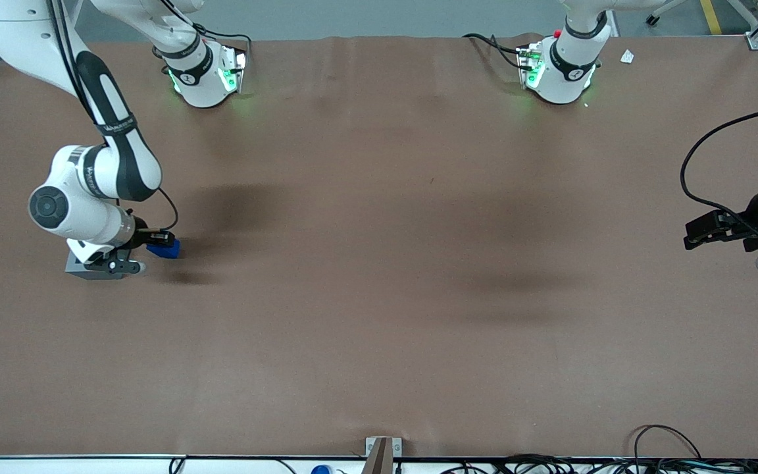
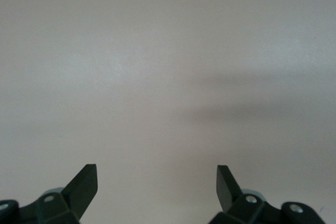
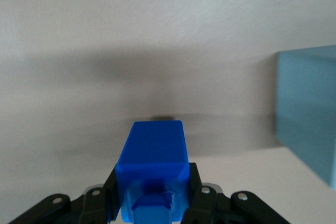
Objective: Insert blue part into gray base with right arm
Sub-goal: 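Carry the blue block over the gray base's square hole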
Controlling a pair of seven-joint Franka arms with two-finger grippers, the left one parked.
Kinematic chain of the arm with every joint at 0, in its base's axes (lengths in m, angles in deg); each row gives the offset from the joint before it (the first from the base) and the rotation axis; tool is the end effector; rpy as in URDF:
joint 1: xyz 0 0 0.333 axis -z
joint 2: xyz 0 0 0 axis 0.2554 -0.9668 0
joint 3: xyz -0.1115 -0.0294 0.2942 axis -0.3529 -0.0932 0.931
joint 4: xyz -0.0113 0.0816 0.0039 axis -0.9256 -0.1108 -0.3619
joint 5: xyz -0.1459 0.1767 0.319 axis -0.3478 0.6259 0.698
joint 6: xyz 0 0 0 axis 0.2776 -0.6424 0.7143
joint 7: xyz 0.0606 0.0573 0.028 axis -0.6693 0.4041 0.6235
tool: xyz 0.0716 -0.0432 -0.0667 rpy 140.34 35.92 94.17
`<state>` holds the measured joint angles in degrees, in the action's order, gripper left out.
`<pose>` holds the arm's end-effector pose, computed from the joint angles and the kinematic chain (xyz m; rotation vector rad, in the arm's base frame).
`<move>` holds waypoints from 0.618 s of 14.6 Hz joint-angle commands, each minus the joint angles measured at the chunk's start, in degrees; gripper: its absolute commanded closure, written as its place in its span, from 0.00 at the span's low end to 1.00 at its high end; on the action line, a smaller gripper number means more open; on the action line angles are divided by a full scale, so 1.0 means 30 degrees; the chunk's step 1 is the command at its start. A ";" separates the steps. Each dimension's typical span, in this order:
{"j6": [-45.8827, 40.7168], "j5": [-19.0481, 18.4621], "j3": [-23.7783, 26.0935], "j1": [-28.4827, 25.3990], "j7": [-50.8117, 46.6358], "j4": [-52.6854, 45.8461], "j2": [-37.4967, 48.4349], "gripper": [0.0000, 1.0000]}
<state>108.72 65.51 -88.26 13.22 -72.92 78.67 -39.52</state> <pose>0.5494 -0.0389 0.2409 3.1240 -0.1545 -0.2584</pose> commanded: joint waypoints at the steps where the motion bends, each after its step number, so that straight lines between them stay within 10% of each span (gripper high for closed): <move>1: -0.1753 0.0101 0.0137 0.1340 0.1419 -0.1208 0.0765 0.96; 9: -0.4453 -0.0074 0.0137 0.4855 0.6108 -0.4113 0.0503 0.96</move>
<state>96.24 65.49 -88.67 25.26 -57.78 67.03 -38.13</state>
